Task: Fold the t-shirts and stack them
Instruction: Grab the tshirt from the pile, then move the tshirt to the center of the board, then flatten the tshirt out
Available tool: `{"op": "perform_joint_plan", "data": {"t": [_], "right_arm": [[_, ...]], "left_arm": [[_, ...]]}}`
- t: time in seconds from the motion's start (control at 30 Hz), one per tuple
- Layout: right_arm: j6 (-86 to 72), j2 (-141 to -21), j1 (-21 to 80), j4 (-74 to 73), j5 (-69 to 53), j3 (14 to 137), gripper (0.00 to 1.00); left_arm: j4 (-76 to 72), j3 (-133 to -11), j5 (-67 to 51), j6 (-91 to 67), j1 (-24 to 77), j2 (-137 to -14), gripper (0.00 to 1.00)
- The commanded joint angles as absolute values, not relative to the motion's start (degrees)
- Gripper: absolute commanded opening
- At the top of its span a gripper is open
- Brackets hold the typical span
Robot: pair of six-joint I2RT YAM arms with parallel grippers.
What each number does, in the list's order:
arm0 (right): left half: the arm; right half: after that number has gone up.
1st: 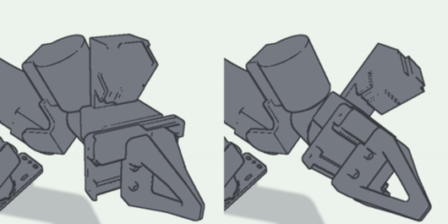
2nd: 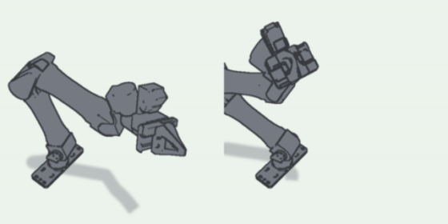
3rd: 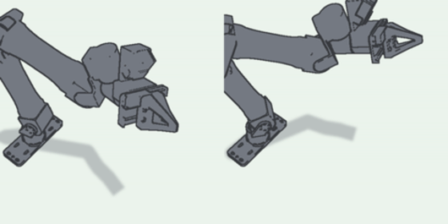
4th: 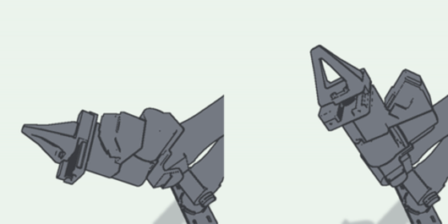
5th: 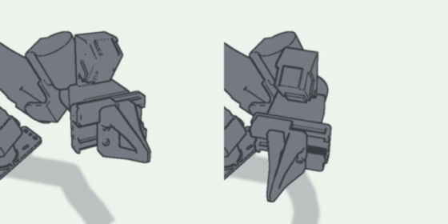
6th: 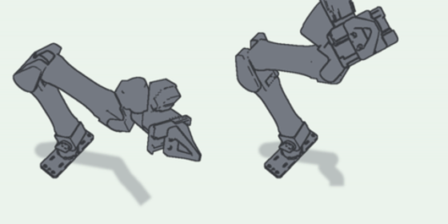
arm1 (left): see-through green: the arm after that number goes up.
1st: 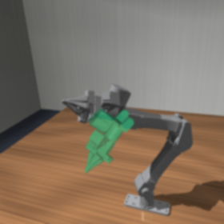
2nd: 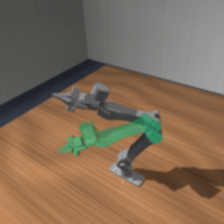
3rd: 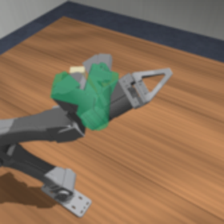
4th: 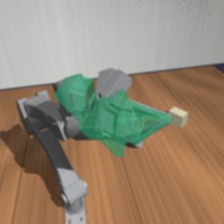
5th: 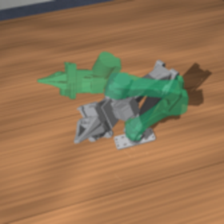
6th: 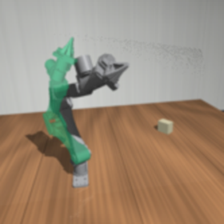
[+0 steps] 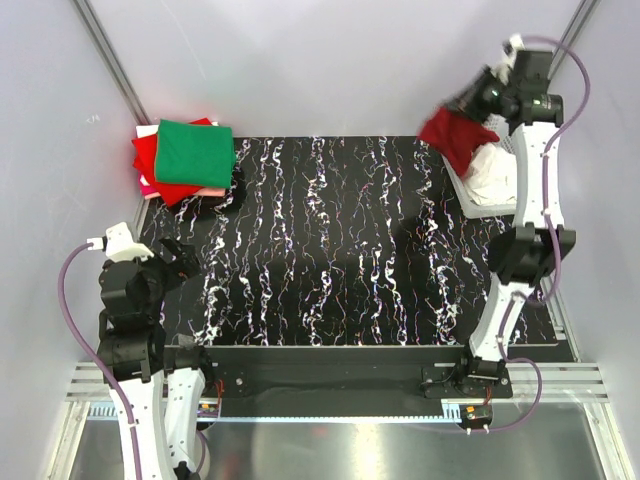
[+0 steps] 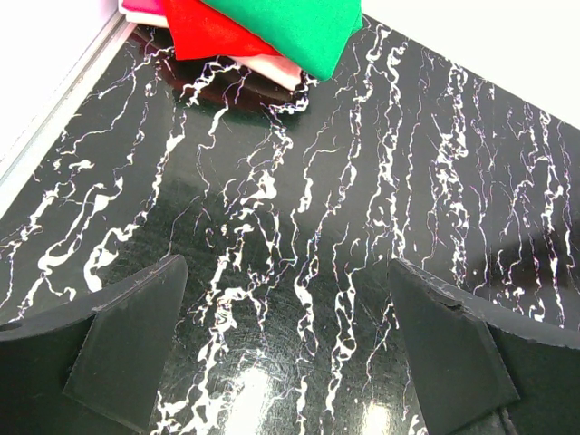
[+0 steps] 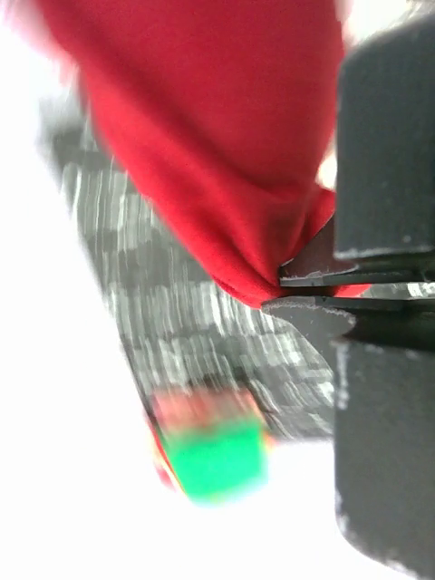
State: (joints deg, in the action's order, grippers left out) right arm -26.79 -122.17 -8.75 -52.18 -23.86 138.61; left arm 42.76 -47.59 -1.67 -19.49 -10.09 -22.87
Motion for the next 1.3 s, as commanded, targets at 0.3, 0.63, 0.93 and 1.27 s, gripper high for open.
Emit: {"op": "perform_joint_plan", "data": {"t": [0.3, 0.63, 0.93, 1.27], "right_arm": [[-26.28, -97.38, 2.02, -44.43, -30.63, 120.02, 0.99], [-32.78, -90.54, 0.35, -45.01, -13.78, 83.96, 1.00], [-37.96, -75.15, 19.32, -37.10, -13.54, 59.26, 1.00], [-42.27, -70.59, 29.88, -32.08, -9.58, 45.09, 1.00]], "left_arm": [[40.34, -47.81, -1.05, -19.60, -10.28, -24.08, 0.99], [40.34, -47.99, -2.02, -19.51, -10.20, -28.29, 0.99], [40.87, -48.43, -3.87, -20.12, -6.70, -31.55, 0.99], [41.66, -46.41, 6.32, -31.89, 20.81, -43.65, 0.99]]}}
